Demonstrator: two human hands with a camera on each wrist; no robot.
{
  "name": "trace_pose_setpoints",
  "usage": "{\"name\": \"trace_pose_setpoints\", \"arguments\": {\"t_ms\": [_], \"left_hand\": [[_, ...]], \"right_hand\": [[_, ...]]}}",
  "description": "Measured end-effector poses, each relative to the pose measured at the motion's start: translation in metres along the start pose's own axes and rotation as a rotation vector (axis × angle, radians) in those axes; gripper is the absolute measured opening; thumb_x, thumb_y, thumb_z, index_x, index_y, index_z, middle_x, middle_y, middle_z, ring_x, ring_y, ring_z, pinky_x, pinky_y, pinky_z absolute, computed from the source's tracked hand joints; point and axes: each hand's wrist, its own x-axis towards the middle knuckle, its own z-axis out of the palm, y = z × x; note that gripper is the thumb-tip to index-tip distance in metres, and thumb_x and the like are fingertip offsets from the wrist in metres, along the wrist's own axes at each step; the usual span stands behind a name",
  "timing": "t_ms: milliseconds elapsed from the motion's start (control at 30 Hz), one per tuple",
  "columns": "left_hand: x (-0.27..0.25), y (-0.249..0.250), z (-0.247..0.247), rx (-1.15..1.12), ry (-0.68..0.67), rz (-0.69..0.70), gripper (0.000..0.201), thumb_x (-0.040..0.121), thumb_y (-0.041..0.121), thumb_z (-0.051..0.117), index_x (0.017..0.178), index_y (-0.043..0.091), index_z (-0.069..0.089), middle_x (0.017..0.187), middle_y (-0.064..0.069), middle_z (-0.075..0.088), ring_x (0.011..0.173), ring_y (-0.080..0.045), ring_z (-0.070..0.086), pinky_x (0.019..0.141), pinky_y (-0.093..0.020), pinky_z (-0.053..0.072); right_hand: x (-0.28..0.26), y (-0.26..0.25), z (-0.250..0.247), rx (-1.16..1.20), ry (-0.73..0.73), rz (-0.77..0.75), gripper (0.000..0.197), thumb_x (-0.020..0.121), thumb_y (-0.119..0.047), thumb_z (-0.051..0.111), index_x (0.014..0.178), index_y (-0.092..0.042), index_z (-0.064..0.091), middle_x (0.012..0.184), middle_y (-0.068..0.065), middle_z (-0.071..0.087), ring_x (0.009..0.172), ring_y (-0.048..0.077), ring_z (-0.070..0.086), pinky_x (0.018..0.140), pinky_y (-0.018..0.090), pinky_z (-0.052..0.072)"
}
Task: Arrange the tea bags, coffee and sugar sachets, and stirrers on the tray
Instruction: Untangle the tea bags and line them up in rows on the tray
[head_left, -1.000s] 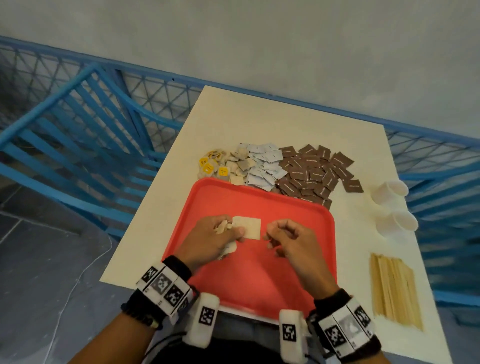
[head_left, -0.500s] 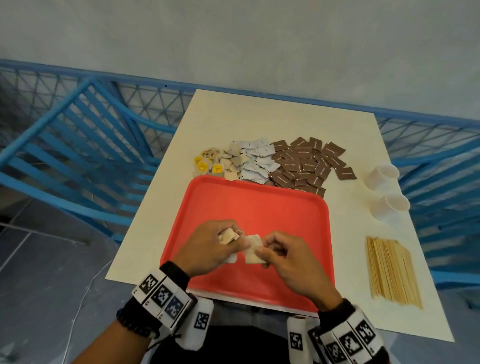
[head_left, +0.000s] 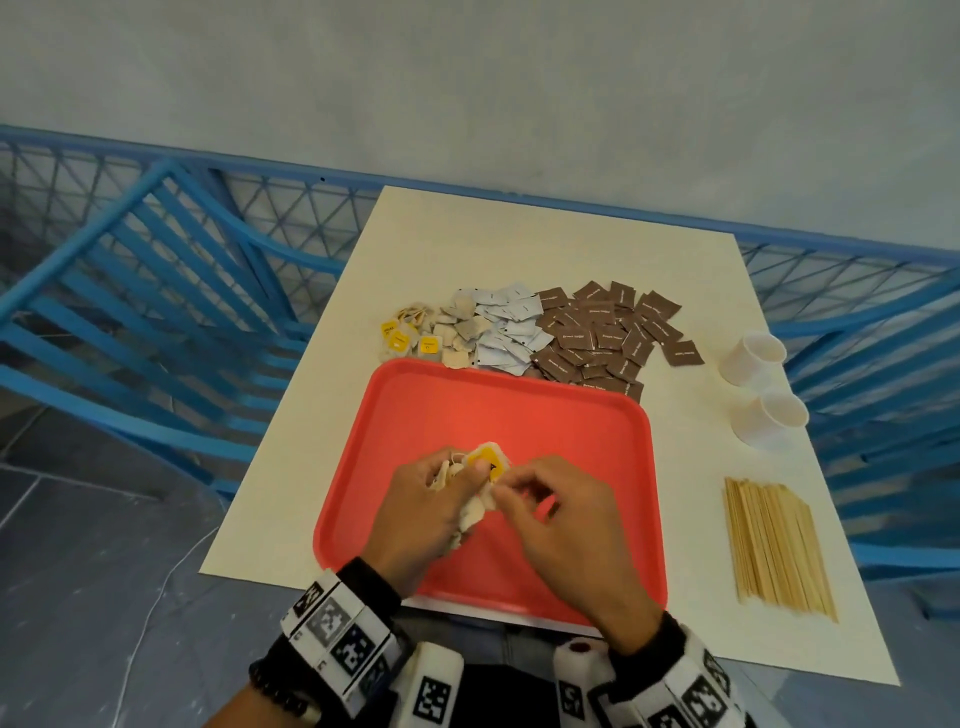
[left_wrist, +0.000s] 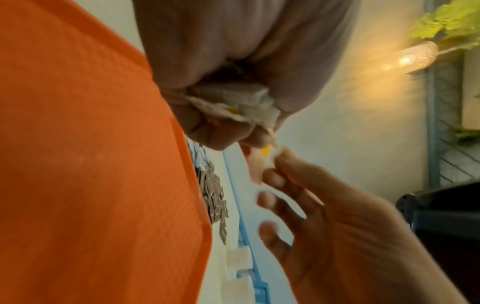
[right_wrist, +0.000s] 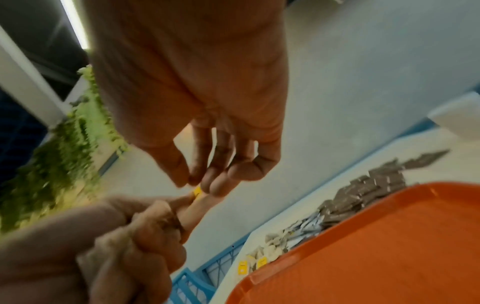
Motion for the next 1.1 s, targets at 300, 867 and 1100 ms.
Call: {"name": "trace_pose_setpoints", "arguments": {"t_ms": [300, 867, 1100], "left_hand": [[0.014, 0.016, -0.039, 0.291, -0.049, 0.063, 0.027, 0.090, 0.029, 0.071, 0.075, 0.008, 0.064, 0.056, -0.001, 0.059, 0.046, -0.014, 0.049, 0.045, -0.023, 0.039], [0.035, -0.089, -0.114, 0.910, 0.265, -0.164, 0.045, 0.090, 0.018, 0.068, 0.133, 0.022, 0.059, 0.115, -0.009, 0.072, 0.106, -0.032, 0.066, 0.091, -0.036, 0.049], [0.029, -0.092, -0.112, 0.861, 0.228, -0.197, 0.047, 0.088, 0.012, 0.068, 0.134, 0.022, 0.060, 0.117, -0.009, 0.071, 0.106, -0.029, 0.065, 0.093, -0.034, 0.048]], "right_hand": [[0.017, 0.007, 0.009, 0.361, -0.205, 0.256, 0.008, 0.088, -0.014, 0.073, 0.083, -0.019, 0.075, 0.068, -0.008, 0.069, 0.065, 0.005, 0.059, 0.065, 0.015, 0.045], [0.066, 0.090, 0.081, 0.205, -0.234, 0.757, 0.020, 0.089, -0.011, 0.070, 0.070, -0.012, 0.063, 0.053, 0.003, 0.057, 0.041, 0.008, 0.047, 0.046, 0.022, 0.039], [0.116, 0.069, 0.149, 0.282, -0.202, 0.841, 0.009, 0.086, -0.011, 0.074, 0.085, -0.010, 0.065, 0.058, 0.005, 0.060, 0.043, 0.013, 0.053, 0.042, 0.023, 0.043]]}}
